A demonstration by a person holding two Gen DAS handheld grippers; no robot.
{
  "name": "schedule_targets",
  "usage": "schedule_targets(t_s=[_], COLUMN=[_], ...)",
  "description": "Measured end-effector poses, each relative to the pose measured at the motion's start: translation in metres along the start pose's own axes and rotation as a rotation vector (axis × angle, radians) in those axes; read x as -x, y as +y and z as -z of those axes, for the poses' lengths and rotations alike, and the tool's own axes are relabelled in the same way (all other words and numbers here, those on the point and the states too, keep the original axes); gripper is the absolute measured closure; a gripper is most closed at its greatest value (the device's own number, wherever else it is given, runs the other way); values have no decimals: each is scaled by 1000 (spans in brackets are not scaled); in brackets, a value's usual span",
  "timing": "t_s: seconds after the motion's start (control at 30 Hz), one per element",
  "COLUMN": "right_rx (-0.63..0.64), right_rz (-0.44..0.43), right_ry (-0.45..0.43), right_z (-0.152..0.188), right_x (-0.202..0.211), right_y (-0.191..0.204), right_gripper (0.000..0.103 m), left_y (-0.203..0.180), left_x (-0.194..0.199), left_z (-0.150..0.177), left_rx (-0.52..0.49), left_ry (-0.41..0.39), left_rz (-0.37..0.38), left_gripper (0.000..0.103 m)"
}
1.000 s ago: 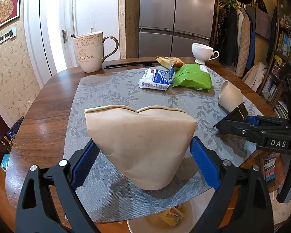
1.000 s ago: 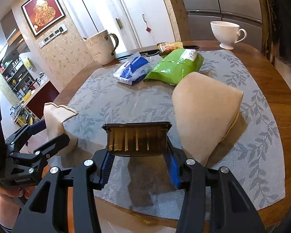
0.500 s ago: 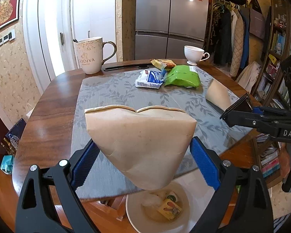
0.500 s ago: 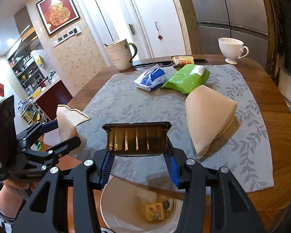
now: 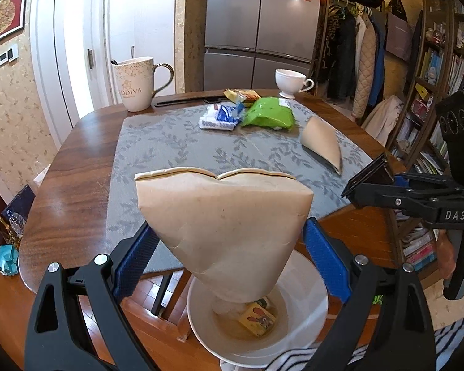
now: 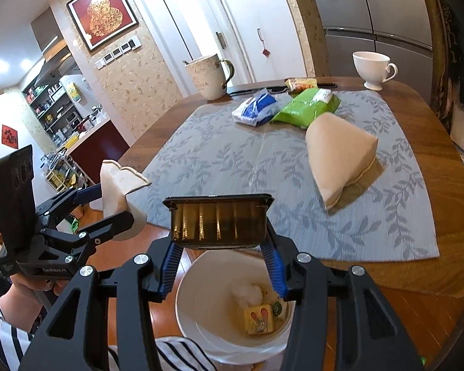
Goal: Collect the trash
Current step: 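Carry the tan paper bag and black tray down over the white bin with both tools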
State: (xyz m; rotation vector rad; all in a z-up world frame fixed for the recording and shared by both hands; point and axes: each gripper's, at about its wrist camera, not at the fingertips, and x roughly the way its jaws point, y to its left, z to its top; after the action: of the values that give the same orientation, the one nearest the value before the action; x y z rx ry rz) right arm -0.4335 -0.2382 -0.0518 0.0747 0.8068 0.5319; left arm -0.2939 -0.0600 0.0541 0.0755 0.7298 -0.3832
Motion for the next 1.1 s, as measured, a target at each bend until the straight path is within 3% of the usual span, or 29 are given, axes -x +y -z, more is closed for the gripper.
schedule_targets(t_s=[0.47, 1.1], right_rx=[-3, 3], right_rz=[17, 79], right_ry=[114, 258], right_z=[33, 82], right_x=[-17, -62], right_y=[-4, -22], right_gripper=[56, 56], left_y=[-5, -1], left_x=[-11, -60], left_z=[42, 93], left_rx=[3, -13], left_ry=[117, 288], left_rz=[56, 41], left_gripper=[9, 9])
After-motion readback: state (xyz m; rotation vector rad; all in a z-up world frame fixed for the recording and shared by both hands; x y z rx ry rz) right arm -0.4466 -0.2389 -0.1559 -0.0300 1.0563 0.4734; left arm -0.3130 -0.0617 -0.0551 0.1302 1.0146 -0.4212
